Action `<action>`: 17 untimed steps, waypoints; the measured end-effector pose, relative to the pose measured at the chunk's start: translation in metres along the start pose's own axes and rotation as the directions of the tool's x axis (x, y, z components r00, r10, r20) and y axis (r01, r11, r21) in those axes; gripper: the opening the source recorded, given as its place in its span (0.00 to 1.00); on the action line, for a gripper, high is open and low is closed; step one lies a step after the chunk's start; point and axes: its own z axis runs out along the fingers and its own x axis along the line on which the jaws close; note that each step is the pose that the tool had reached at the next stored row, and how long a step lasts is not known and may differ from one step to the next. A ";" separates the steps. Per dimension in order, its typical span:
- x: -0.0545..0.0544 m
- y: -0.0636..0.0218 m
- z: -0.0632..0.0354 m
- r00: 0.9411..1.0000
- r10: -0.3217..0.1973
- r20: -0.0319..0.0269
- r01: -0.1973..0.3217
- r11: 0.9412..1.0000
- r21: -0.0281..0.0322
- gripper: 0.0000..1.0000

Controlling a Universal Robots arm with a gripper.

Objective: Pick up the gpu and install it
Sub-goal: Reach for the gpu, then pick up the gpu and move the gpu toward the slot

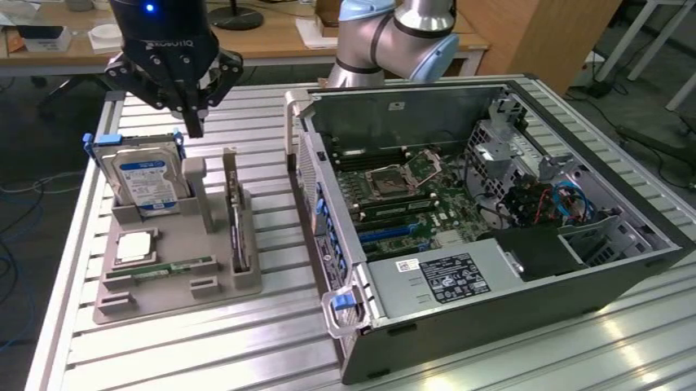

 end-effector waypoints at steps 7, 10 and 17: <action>0.000 0.0000 -0.0001 1.000 0.000 0.000 0.000 1.000 0.000 0.10; 0.000 0.0000 -0.0001 1.000 0.000 0.000 0.000 1.000 0.000 0.17; 0.000 0.0000 -0.0001 1.000 0.000 0.000 0.000 1.000 0.000 0.41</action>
